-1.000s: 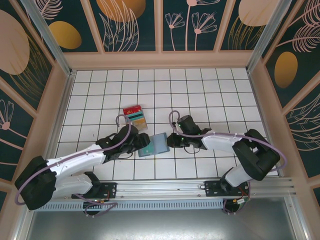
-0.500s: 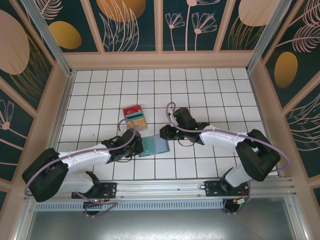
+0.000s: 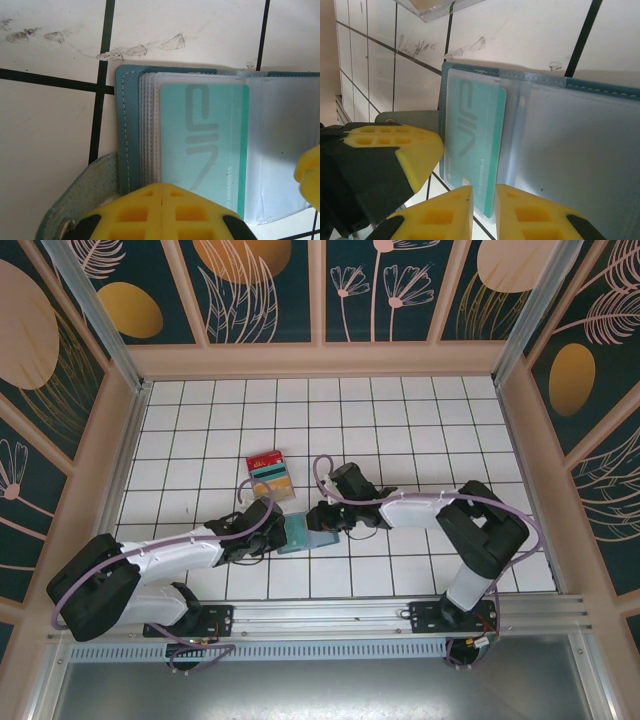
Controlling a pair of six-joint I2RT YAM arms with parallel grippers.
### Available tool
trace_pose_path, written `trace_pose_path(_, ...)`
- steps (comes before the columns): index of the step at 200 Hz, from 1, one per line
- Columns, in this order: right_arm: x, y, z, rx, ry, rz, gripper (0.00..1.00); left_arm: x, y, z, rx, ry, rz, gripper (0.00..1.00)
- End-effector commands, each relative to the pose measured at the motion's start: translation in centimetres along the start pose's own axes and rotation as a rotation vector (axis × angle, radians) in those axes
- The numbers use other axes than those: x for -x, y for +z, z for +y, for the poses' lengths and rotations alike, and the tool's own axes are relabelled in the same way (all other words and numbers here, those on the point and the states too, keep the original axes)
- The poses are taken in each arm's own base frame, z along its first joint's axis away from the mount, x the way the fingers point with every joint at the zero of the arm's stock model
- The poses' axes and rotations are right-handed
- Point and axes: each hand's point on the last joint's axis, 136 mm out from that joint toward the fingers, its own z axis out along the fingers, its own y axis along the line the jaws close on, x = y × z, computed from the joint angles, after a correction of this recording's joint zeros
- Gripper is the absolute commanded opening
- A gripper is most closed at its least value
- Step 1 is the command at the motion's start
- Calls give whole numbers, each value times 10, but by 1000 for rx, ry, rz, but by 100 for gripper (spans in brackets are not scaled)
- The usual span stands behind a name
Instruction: Take the credit cards out of the card holder
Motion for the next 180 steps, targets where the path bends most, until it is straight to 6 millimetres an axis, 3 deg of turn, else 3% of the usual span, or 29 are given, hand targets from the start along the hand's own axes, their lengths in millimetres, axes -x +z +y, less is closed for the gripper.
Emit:
trace_pose_path(1,7,6,16,61,-7,7,19,-3,-3,2,-2,11,8,5)
trace_pose_path(59,3,14,12,53,-1,36,20,-2,-10,5,-9,-5,-12,5)
trace_pose_path(108,0,20,7,40,4,54,20,-13,0,17,26,-11,32,3)
trace_pose_path(180,-4,25,1,27,15,71,20,-18,7,13,14,-6,61,3)
